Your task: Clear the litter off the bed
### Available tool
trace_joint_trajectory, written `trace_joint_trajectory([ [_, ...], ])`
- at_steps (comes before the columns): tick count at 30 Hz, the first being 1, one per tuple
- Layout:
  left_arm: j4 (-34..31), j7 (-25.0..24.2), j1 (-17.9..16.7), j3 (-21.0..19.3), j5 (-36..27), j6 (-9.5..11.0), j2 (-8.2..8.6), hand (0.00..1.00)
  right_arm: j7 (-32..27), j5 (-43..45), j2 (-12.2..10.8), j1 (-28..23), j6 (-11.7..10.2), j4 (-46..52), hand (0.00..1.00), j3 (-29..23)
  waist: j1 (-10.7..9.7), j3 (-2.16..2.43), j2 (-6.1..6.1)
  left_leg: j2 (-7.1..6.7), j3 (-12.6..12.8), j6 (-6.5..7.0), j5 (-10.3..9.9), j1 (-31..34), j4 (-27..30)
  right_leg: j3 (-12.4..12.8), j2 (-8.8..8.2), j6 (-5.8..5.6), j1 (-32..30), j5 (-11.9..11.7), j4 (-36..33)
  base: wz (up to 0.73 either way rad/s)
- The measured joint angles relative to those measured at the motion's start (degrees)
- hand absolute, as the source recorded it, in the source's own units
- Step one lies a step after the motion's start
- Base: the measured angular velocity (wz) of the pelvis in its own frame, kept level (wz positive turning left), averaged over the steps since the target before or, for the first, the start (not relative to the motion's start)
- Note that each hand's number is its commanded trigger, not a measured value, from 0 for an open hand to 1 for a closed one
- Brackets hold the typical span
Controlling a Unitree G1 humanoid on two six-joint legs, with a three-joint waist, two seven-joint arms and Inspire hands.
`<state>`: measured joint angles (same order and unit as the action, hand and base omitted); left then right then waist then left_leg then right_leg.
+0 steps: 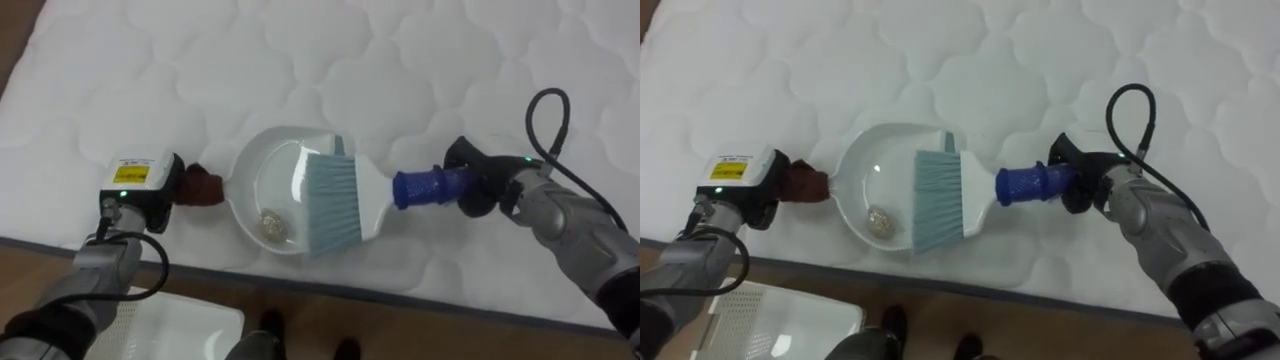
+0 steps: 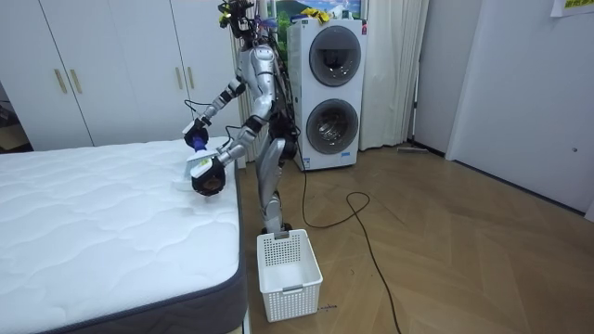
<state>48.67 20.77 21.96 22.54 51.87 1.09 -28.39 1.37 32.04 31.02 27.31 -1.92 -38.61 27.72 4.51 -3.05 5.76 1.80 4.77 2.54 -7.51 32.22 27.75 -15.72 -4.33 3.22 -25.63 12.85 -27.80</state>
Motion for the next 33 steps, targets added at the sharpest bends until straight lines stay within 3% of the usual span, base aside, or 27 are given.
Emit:
trace_joint_trajectory([
  [10,0.1,-0.1,-0.4,0.0,-1.3,1.0,-0.01,1.00,-3.4,-0.7,0.1,-3.3,-1.2,-4.3,1.00,-1.3,-0.8,-0.01,0.00,-0.49,-0.1,0.13,-0.1,-1.6,-0.5,-0.4,-0.52,-0.30,1.7,0.3,0.1,0.01],
  [11,0.1,-0.1,-0.5,0.0,-1.3,0.9,-0.01,1.00,-3.4,-0.7,0.1,-3.7,-1.3,-4.2,0.94,-1.8,-1.0,-0.01,0.00,-0.54,-0.1,0.20,-0.1,-1.8,-0.5,-0.4,-0.56,-0.43,1.9,0.4,0.1,0.00],
  [12,0.3,-0.1,-0.6,0.0,-1.6,0.9,-0.05,1.00,-3.4,-0.8,0.1,-4.2,-1.3,-4.2,0.55,-2.9,-1.2,-0.01,0.00,-0.58,-0.1,0.26,-0.2,-2.2,-0.5,-0.3,-0.60,-0.51,2.2,0.4,0.1,0.00],
  [13,0.3,0.0,-0.7,0.0,-1.7,0.8,-0.07,1.00,-3.5,-0.9,0.2,-4.6,-1.4,-4.2,0.46,-4.3,-1.5,-0.02,0.03,-0.61,0.0,0.33,-0.2,-2.7,-0.7,-0.2,-0.60,-0.56,2.7,0.5,0.2,0.00],
  [14,0.3,0.0,-0.9,0.0,-1.7,0.8,-0.07,1.00,-3.8,-1.3,0.3,-5.0,-1.5,-4.1,0.00,-5.0,-1.5,0.02,0.13,-0.66,0.1,0.34,-0.2,-3.0,-1.0,-0.1,-0.66,-0.62,2.9,0.5,0.2,-0.08],
  [18,-1.5,0.2,-4.8,-3.0,-1.3,0.7,0.00,1.00,-5.0,-3.9,0.4,-7.8,-1.7,-3.2,0.00,-10.7,-2.5,0.25,0.40,-0.71,0.3,0.30,-0.2,-6.0,-2.4,0.0,-0.44,-0.76,5.8,0.5,2.3,-0.02],
  [20,-2.7,0.2,-7.1,-4.3,-1.0,0.4,0.14,1.00,-5.4,-5.6,0.3,-10.2,-1.7,-2.0,0.00,-13.3,-2.8,0.72,0.67,-0.60,0.1,0.08,-0.4,-7.4,-2.5,-0.2,-0.05,-0.79,7.8,0.4,3.5,0.09],
  [23,-4.0,0.1,-10.2,-5.8,-0.9,0.0,0.70,1.00,-6.0,-8.8,0.2,-13.8,-1.7,-1.1,0.00,-16.9,-2.9,1.06,0.96,-0.39,-0.4,-0.22,-0.7,-10.0,-3.1,-0.4,0.78,-0.90,11.6,0.1,6.2,0.08],
  [29,-6.7,-0.3,-15.6,-10.2,-0.7,0.0,1.80,1.00,-6.2,-12.9,0.0,-16.9,-1.7,2.4,0.00,-22.2,-3.0,1.84,0.40,-0.34,-1.1,-0.70,-1.2,-14.5,-4.4,-1.4,1.42,-0.76,17.0,-0.2,8.7,0.06],
  [33,-11.9,-0.3,-20.6,-14.9,-0.6,-0.5,2.22,1.00,-8.5,-19.0,0.0,-17.6,-1.8,5.8,0.00,-25.2,-2.7,2.75,-0.53,-0.69,-1.7,-0.91,-1.3,-18.4,-6.2,-2.2,1.54,-0.91,21.5,-0.1,10.5,0.13],
])
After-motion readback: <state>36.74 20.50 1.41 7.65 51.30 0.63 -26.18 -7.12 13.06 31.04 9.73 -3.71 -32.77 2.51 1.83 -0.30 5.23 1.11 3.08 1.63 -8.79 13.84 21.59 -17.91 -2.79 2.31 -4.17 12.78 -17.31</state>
